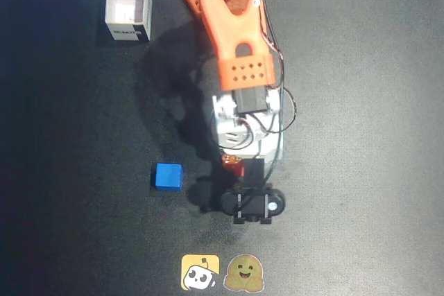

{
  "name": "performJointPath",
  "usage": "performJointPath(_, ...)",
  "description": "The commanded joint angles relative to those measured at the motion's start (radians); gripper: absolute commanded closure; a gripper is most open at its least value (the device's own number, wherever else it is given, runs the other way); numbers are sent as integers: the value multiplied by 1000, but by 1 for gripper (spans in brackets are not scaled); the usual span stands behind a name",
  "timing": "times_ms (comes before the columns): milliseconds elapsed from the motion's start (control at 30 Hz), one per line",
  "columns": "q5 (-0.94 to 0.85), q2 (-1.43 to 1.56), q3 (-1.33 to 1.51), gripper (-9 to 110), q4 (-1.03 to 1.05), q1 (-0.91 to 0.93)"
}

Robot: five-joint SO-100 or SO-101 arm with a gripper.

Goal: Put the red cube on top of the blue cube.

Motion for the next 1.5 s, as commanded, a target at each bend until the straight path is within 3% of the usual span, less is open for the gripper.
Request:
performJointPath(0,8,69,-84,99,40,17)
performJointPath(400,9,86,-216,99,178,92)
performJointPath(1467,17,179,-201,99,328,347)
